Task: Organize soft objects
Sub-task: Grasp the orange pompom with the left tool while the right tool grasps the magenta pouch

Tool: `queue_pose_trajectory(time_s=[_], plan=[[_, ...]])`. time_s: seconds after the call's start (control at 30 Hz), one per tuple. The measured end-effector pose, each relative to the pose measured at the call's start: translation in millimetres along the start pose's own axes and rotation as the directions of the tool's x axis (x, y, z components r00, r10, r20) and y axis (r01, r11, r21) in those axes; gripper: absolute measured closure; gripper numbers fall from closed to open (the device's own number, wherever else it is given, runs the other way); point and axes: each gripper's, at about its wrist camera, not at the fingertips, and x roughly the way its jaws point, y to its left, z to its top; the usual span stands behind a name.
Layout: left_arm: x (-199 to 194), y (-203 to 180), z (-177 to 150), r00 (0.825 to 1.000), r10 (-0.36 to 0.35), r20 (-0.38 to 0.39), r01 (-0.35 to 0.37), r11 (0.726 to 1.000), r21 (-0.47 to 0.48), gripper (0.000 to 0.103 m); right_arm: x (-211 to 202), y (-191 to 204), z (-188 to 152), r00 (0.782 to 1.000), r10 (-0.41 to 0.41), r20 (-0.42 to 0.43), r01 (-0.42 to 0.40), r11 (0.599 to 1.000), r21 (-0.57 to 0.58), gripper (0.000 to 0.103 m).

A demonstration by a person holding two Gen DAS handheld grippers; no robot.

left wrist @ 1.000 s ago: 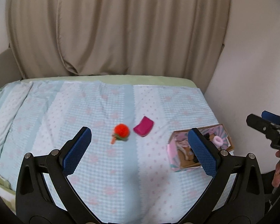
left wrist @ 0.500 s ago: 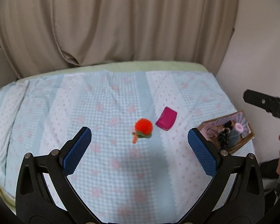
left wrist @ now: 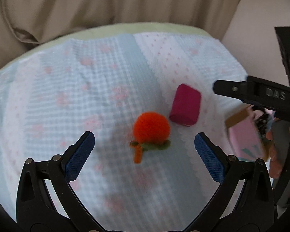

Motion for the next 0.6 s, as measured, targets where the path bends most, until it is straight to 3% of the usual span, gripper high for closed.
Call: queue_pose_trajectory(time_s=[0.23,0.43,0.5,0.57,0.6], plan=[[98.3,0.5,-20.3,0.997,-0.045,-0.060,0.044,0.999,-0.006,0.001,96.1,-22.0,5.3,0.998,-0.027,-0.059,0.032,0.996,0.086,0.001],[140.8,-6.9,-28.8,0.998,-0.016,-0.062,0.018,0.999,0.036,0.008,139.7,-39.2,2.8,0.995,-0.027,-0.091,0.043,0.985,0.170,0.017],[147.9,-8.2,-29.5,0.998,-0.003,-0.062,0.006,0.999,0.050,0.017,145.6,-41.6,2.1,0.996,-0.030,-0.084,0.045,0.982,0.184,0.018],[155.8,-11.4,-30.1,0.998,0.014,-0.066,-0.009,0.997,0.070,0.039,145.1,-37.0,2.2,0.996,-0.062,-0.064,0.071,0.985,0.155,0.022],[157.6,-13.7,-30.0,0.997,0.026,-0.069,-0.021,0.996,0.082,0.041,145.2,-34.8,2.0,0.995,-0.076,-0.062,0.084,0.986,0.143,0.026]])
